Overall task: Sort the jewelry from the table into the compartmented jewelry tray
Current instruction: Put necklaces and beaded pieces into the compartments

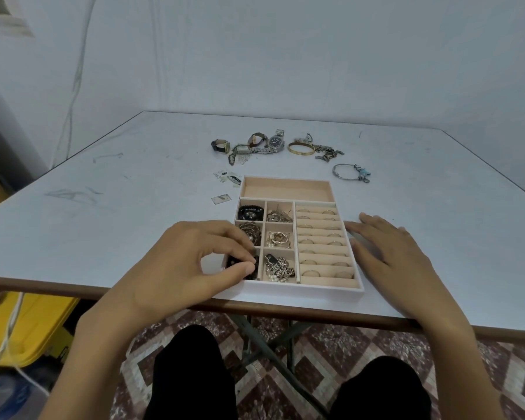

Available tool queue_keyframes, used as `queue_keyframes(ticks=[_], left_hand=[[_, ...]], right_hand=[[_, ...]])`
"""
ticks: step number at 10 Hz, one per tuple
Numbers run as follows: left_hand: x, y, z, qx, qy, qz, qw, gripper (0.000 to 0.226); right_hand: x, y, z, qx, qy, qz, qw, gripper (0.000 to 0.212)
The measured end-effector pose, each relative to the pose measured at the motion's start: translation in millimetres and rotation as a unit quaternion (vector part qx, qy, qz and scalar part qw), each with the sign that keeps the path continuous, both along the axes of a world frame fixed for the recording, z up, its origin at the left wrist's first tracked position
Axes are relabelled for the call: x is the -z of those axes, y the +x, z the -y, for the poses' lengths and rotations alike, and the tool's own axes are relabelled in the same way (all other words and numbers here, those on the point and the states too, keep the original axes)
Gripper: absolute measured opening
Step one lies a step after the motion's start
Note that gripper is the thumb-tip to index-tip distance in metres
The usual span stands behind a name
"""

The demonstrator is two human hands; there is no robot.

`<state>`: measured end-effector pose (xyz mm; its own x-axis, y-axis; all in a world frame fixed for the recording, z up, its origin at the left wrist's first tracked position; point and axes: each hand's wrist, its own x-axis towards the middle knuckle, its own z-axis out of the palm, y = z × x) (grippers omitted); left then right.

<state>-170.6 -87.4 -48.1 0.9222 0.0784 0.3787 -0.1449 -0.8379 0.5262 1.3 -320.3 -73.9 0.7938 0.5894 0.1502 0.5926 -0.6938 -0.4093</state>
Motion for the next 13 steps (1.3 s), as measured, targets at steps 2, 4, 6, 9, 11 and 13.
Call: queue_keyframes(ticks=[2, 4, 6, 9, 11, 13], left_hand=[[-1.4, 2.9, 1.7, 0.000, 0.025, -0.006, 1.000, 0.014], [-3.7, 1.4, 1.6, -0.005, 0.057, -0.010, 0.998, 0.022], [-0.3, -0.5, -0.4, 0.003, 0.045, -0.002, 0.999, 0.024], [-5.4, 8.7, -6.1, 0.025, 0.019, -0.041, 0.999, 0.018], [-5.2, 3.2, -7.6, 0.017, -0.019, -0.031, 0.999, 0.016], [4.3, 3.8, -12.8, -0.018, -0.052, -0.001, 0.998, 0.032]], right_hand=[[0.1, -0.5, 0.0, -0.002, 0.001, 0.001, 1.000, 0.043], [1.5, 0.7, 0.5, -0.005, 0.005, 0.002, 1.000, 0.043], [2.4, 1.2, 0.6, -0.006, 0.011, 0.003, 1.000, 0.043], [2.0, 1.4, 0.3, -0.003, 0.002, 0.005, 1.000, 0.043], [2.1, 1.6, 0.4, -0.006, 0.005, 0.002, 1.000, 0.043], [1.5, 1.1, 0.3, -0.004, 0.000, 0.000, 1.000, 0.044]])
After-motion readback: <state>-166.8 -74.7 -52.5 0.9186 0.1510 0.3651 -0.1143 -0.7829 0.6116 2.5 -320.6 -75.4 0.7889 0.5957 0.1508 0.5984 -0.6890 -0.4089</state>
